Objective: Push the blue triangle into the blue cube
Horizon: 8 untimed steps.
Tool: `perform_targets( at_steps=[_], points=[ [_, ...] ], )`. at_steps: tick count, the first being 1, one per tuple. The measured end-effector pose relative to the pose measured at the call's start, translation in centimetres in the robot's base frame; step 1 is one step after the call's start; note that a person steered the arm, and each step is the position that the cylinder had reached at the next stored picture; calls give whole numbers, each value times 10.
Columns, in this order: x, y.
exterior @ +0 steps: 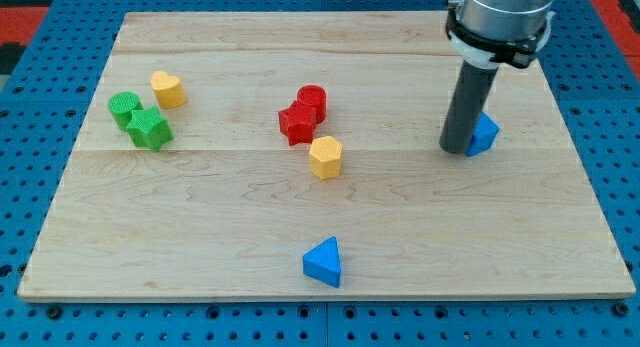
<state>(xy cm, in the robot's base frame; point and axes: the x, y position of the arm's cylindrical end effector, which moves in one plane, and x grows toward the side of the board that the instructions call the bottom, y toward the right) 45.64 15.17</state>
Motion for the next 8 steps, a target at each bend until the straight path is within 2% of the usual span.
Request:
perform_targets(
  at_steps=[2,4,7,8],
  points=[
    [157,-7],
    [162,-47],
    [162,-157],
    [140,-176]
  ],
)
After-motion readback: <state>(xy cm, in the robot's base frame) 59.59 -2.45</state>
